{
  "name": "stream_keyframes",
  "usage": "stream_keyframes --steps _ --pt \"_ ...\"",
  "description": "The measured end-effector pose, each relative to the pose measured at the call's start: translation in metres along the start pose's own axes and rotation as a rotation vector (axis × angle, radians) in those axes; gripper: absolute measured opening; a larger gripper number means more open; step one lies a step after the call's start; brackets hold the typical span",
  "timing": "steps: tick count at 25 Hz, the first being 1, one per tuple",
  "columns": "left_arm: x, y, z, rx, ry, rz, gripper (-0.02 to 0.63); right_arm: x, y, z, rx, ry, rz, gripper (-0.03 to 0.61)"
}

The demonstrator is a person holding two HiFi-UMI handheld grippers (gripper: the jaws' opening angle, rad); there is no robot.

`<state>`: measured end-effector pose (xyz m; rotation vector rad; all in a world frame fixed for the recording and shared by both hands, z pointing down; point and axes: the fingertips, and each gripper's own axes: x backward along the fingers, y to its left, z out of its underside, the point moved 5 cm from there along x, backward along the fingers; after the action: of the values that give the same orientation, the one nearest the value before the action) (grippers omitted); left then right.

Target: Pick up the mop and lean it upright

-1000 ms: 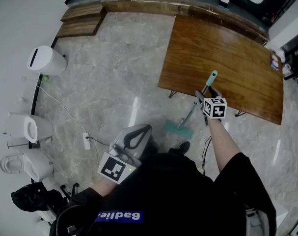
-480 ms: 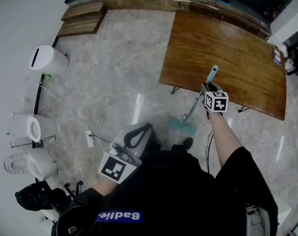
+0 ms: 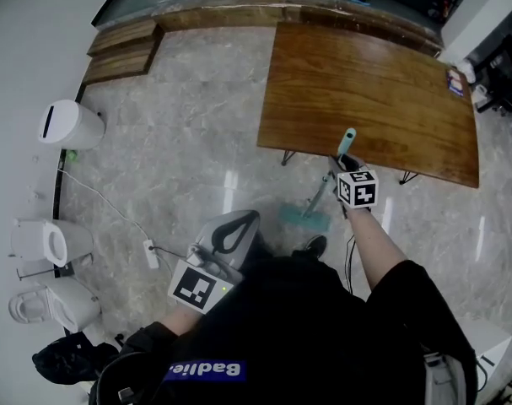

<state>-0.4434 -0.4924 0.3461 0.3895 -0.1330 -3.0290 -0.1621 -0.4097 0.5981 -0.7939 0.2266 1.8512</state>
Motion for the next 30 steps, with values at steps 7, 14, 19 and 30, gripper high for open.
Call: stream_keyframes --steps 7,14,19,30 --pt "-0.006 -0.006 -0.002 -0.008 -0.010 0.059 0.018 0.029 0.019 0.010 0.007 -0.017 0.009 0.109" --pt "-0.006 -0.013 -0.004 -0.024 -0.027 0.109 0.018 0.060 0.032 0.014 0.026 -0.056 0.034 0.110" --pt "-0.008 -0.021 -0.008 -0.036 -0.045 0.148 0.018 0.083 0.030 0.007 0.029 -0.100 0.071 0.110" --pt "-0.019 -0.045 -0.017 -0.076 -0.078 0.266 0.018 0.137 0.029 -0.016 0.039 -0.206 0.131 0.110"
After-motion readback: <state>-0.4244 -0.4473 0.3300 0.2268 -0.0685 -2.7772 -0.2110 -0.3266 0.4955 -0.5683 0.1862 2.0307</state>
